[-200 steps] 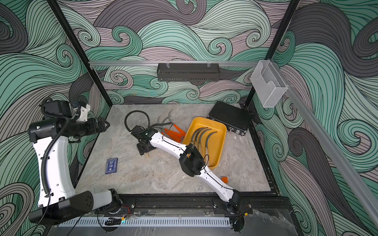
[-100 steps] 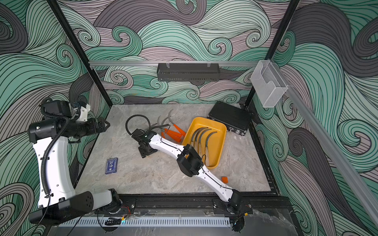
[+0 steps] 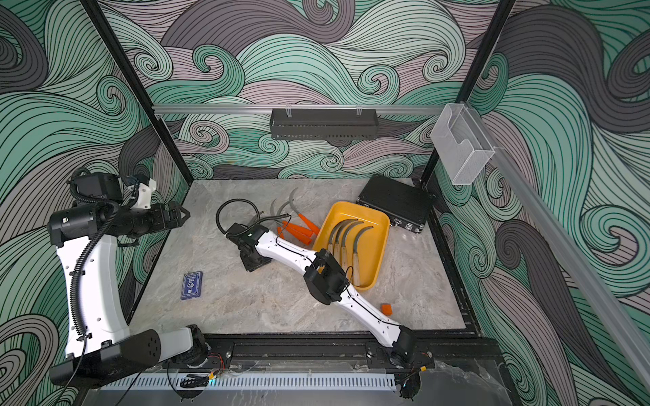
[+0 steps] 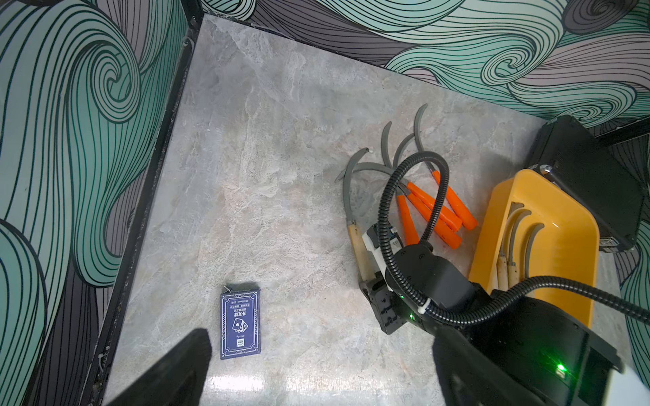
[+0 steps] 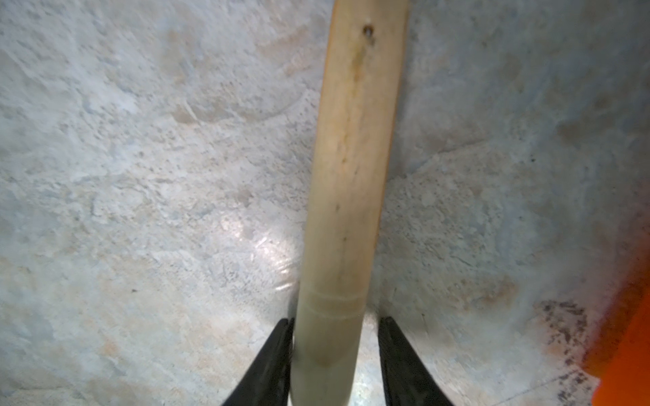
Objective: Put small sickles into storage boxes
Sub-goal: Pick up the sickle at the center of the board.
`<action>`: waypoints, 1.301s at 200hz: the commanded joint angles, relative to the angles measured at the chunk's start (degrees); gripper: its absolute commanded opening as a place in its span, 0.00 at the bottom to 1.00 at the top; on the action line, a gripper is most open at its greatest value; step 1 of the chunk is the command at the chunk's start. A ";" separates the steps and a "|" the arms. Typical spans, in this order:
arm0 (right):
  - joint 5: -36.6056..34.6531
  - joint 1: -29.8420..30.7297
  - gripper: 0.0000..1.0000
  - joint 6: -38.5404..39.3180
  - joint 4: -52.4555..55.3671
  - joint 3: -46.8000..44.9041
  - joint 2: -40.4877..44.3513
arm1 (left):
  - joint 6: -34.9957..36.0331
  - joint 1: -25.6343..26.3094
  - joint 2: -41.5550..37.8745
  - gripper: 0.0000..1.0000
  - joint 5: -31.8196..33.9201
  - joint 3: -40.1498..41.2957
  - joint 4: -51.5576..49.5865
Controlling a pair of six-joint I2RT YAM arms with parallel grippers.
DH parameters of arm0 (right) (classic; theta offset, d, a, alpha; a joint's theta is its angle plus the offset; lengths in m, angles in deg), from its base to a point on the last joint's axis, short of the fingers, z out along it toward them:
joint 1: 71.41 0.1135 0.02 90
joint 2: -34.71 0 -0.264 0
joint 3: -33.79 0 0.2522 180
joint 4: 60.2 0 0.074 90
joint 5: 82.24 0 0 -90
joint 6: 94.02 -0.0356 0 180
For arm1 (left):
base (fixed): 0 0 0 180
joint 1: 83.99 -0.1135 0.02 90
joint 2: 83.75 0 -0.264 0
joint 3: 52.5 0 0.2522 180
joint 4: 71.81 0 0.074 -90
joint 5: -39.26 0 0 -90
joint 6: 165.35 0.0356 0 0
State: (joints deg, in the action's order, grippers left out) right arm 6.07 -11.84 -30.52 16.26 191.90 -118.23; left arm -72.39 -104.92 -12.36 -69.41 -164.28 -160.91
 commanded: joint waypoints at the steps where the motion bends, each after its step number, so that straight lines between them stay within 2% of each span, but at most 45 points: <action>1: -0.94 0.28 0.39 -0.68 2.41 -0.83 -1.41 | 0.44 -0.33 -1.04 0.99 -1.24 0.19 0.27; 27: -0.87 0.04 0.34 -0.09 2.30 -1.00 -1.13 | 0.47 -0.30 -0.86 0.99 -1.62 0.13 0.49; 70: 0.50 -0.68 0.17 1.37 2.34 -1.18 -0.10 | 0.33 -0.31 -0.95 0.99 -1.71 0.00 1.06; 126: 3.57 -2.05 0.06 2.60 2.36 -1.11 2.67 | 0.30 -0.34 -1.53 0.99 -1.74 0.29 1.59; 182: 6.85 -2.98 0.00 3.67 2.25 -0.74 7.23 | 0.73 -0.35 -0.84 0.99 -0.75 -1.57 2.14; 260: 11.84 -4.02 0.00 2.87 1.69 -0.40 10.21 | 1.18 -0.43 -0.21 0.99 -0.13 -3.14 2.20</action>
State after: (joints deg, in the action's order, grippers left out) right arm 15.66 -15.38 -27.59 17.66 191.18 -110.45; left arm -71.93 -104.92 -12.71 -70.27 -165.52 -159.22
